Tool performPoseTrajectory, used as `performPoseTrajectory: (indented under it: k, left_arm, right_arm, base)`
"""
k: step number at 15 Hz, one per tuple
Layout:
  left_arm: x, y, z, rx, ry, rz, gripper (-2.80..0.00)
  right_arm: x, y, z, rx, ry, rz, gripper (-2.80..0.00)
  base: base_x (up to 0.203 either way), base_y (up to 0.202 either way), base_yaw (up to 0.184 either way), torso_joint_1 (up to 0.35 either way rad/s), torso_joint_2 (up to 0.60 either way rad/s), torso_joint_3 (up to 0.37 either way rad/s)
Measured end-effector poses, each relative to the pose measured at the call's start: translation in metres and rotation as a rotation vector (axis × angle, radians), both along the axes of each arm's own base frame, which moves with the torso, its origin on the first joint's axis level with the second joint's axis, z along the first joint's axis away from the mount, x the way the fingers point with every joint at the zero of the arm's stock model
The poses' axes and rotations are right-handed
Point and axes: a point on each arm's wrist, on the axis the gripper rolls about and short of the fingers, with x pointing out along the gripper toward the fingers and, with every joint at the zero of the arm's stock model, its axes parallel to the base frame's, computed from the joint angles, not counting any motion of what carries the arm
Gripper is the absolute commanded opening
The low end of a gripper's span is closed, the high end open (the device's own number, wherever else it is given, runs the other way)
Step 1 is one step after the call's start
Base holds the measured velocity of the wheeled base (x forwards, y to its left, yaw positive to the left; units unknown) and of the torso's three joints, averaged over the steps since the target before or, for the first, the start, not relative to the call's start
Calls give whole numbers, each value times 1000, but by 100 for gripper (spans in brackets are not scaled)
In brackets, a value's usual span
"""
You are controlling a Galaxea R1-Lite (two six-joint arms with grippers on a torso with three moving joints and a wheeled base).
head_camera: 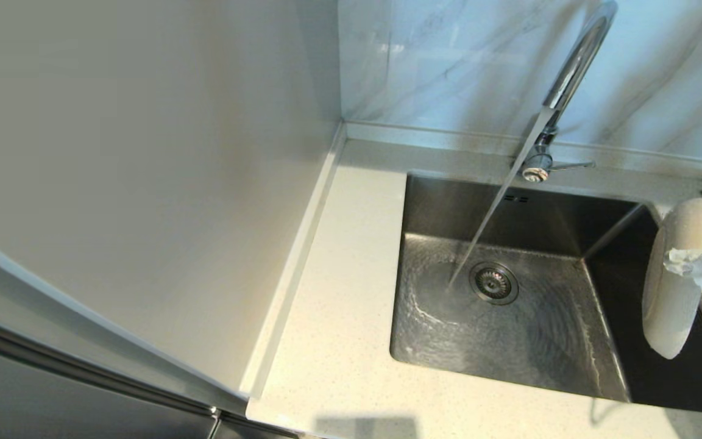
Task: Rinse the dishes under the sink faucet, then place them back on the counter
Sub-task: Place the plate on the table
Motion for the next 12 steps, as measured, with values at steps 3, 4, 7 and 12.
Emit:
performPoseTrajectory:
  k: [3, 4, 7, 12]
  left_arm:
    - [0, 0, 0, 0, 0, 0, -280]
    - [0, 0, 0, 0, 0, 0, -280]
    - [0, 0, 0, 0, 0, 0, -280]
    - [0, 0, 0, 0, 0, 0, -280]
  right_arm:
    - [-9, -1, 20, -168, -82, -11, -280]
    - [-15, -1, 27, -285, -107, -29, -280]
    - [-28, -5, 36, -639, -132, -109, -280]
    - [-32, -8, 3, -958, -64, -122, -280]
  base:
    - [0, 0, 0, 0, 0, 0]
    - [0, 0, 0, 0, 0, 0]
    - [0, 0, 0, 0, 0, 0]
    - [0, 0, 0, 0, 0, 0]
